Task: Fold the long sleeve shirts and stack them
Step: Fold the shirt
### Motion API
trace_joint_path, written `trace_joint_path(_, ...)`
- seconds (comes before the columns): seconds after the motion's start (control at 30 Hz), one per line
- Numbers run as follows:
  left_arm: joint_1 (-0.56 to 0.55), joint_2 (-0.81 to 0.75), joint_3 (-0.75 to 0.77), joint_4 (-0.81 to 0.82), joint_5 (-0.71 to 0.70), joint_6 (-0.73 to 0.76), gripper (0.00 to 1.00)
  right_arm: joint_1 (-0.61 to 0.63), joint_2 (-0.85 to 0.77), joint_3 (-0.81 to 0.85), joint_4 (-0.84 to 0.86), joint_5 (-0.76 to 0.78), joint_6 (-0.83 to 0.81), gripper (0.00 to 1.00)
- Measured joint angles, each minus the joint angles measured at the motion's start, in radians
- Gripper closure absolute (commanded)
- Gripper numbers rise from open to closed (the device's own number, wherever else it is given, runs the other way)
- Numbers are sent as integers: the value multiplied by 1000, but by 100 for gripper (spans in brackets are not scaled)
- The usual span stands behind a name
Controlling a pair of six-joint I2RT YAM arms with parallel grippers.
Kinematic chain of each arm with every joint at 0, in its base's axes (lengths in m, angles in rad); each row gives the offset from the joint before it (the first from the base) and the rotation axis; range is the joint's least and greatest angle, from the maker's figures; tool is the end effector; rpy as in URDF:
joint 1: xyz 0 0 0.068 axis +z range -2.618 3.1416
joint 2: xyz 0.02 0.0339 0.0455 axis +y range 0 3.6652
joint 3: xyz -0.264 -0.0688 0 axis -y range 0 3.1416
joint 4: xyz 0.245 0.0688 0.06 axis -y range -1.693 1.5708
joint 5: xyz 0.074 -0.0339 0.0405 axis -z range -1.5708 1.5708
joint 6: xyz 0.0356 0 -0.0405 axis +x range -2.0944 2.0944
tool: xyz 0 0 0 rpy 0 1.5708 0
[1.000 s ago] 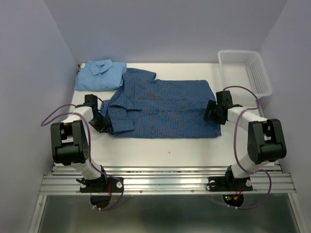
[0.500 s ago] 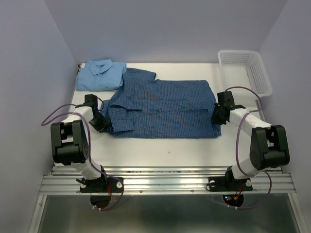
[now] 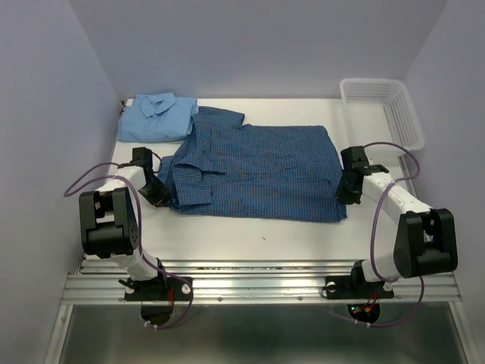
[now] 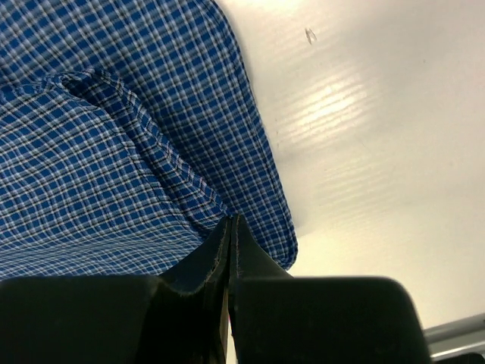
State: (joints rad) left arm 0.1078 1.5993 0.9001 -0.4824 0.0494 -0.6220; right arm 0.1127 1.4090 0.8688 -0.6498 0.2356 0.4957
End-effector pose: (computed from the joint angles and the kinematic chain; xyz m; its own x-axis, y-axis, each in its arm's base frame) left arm 0.2937 0.0300 0.1643 -0.6958 -0.6606 -0.2818 -0.6082 0.7506 -0.2582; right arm 0.2581 0.0208 0.1987 -0.8225 0.3724 -0.4300 0.4184 0.9082 -0.0138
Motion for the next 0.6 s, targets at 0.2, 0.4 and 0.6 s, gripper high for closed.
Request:
trace_joint_path(0.2, 8, 0, 0, -2, 0, 2, 75, -52, 0, 0, -82, 31, 53, 99)
trace_joint_path(0.4, 8, -4, 0, -11, 1, 4, 76, -95, 32, 0, -109, 52, 76, 99)
trace_joint_path(0.6, 19, -60, -31, -39, -15, 5, 76, -97, 94, 0, -108, 72, 85, 99)
